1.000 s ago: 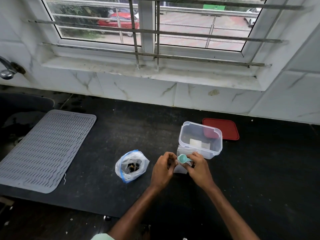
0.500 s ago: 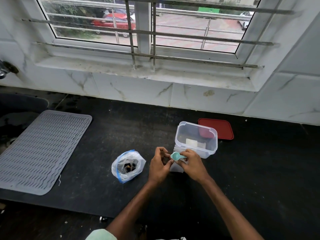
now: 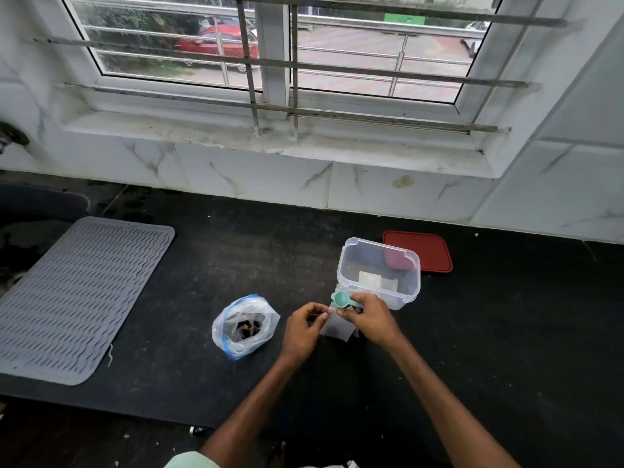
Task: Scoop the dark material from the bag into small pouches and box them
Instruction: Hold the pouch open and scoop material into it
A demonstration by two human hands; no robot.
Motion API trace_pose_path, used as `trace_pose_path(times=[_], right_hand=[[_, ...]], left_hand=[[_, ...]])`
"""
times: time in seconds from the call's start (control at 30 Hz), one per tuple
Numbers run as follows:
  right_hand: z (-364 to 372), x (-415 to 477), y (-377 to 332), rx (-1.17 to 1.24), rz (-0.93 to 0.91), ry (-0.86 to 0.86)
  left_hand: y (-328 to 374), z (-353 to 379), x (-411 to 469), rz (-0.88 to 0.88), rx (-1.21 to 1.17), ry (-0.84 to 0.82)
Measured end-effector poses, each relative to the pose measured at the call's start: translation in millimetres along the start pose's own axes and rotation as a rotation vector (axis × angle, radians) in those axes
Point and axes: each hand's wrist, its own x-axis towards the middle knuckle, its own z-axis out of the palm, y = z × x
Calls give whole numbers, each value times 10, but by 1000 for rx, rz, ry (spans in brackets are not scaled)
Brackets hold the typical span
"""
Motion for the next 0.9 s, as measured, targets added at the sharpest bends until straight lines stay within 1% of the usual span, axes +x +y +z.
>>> trace_pose_path(times=[0.1,0.2,0.27,0.33,0.4,0.43,0.5,0.57,0.63,0.7,0.73,0.77,0.83,0.9], right_hand=[[-40,-19,-3,8,9,8],[-97,-50,-18,92,15,45],[-147,-58,-42,153,21,60],[-198,-51,-88,191,39,89],[-202,-39,-175,253,60,122],[-192,-40,-232,248,42,134],[-104,-47,-388,147,-62,135],[60,-81,-612,59,-168,64],[316,-108,-802,-41,-256,-50],[621,-107,-951,-203,-311,-149],[759,-101,-1006,-295,-333,-183],[885,-94,-1045,-381,-354,-207],[1085,-89,-1121,-545,-387,-244],[1219,-81,-1176,-655,-401,-273]], left_hand=[[-20,12,2,-25,7,20],[-20,17,1,-33,0,42],[-15,-1,-7,-34,-8,82],[11,-50,-22,-20,3,165],[61,-145,-80,0,-2,288],[86,-199,-123,9,-5,364],[117,-344,-231,19,-34,561],[47,-521,-342,-5,-48,769],[-109,-712,-439,-73,-14,942],[-308,-890,-492,-170,45,1037],[-387,-947,-508,-241,69,1039],[-474,-981,-509,-317,82,1007],[-592,-1008,-513,-466,86,865],[-667,-1008,-504,-563,113,703]])
